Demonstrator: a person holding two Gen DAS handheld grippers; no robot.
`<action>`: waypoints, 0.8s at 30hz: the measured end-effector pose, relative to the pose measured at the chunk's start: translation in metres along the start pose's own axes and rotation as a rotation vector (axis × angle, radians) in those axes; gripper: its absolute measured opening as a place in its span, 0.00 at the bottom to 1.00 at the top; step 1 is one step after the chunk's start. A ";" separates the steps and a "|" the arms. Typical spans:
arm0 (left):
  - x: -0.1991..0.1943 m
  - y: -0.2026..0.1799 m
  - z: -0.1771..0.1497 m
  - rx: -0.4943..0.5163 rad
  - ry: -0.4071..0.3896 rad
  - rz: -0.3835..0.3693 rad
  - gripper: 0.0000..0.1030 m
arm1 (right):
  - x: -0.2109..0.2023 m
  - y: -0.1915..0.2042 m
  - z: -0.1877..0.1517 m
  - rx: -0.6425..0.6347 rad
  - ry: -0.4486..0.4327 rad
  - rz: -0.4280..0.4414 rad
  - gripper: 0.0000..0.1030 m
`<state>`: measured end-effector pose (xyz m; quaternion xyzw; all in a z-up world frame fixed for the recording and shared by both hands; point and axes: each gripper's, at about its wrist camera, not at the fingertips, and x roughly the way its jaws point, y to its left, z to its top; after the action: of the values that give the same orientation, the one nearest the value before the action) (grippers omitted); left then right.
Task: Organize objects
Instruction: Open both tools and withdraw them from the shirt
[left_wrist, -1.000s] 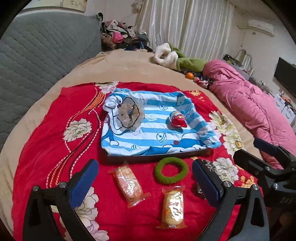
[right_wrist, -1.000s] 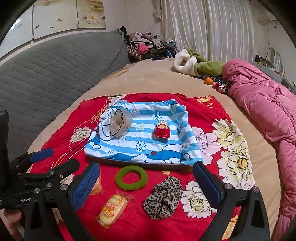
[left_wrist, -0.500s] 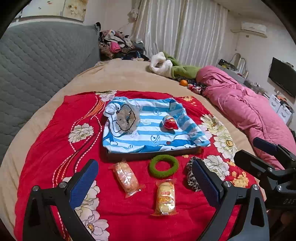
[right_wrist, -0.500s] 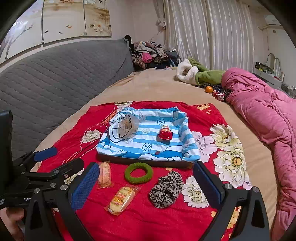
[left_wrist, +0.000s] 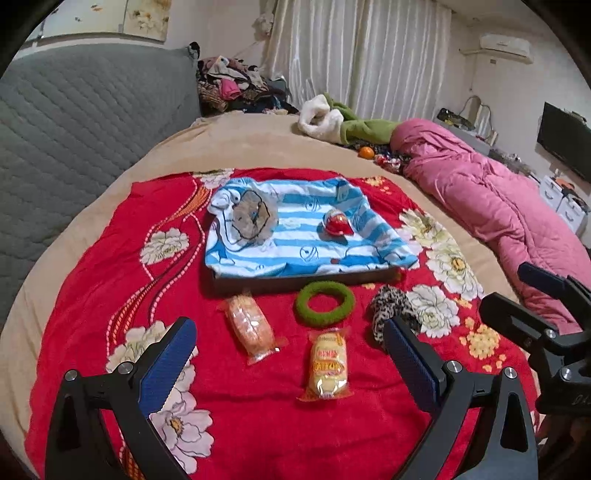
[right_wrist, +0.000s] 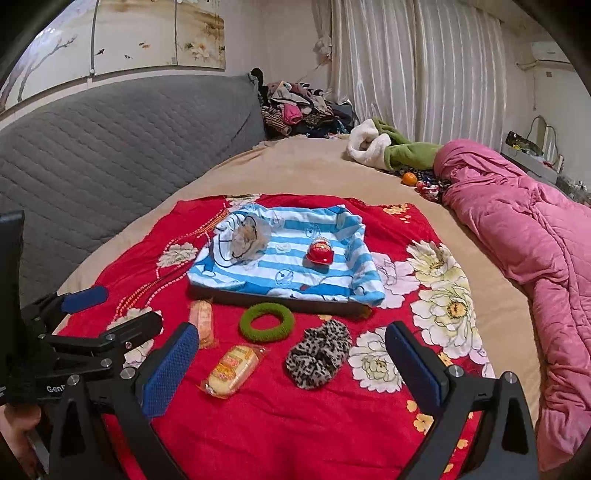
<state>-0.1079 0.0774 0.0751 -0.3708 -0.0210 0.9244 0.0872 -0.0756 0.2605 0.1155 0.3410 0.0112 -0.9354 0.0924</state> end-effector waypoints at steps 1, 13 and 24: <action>0.001 -0.001 -0.003 0.001 0.003 0.003 0.98 | -0.001 -0.001 -0.002 0.000 -0.001 0.001 0.99; 0.011 -0.017 -0.032 0.036 0.043 0.022 0.98 | -0.003 -0.008 -0.022 0.001 0.018 -0.016 0.99; 0.025 -0.022 -0.047 0.048 0.055 0.040 0.98 | 0.013 -0.017 -0.040 0.013 0.061 -0.024 0.99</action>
<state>-0.0896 0.1025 0.0264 -0.3941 0.0108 0.9157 0.0781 -0.0629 0.2781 0.0756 0.3696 0.0122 -0.9258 0.0785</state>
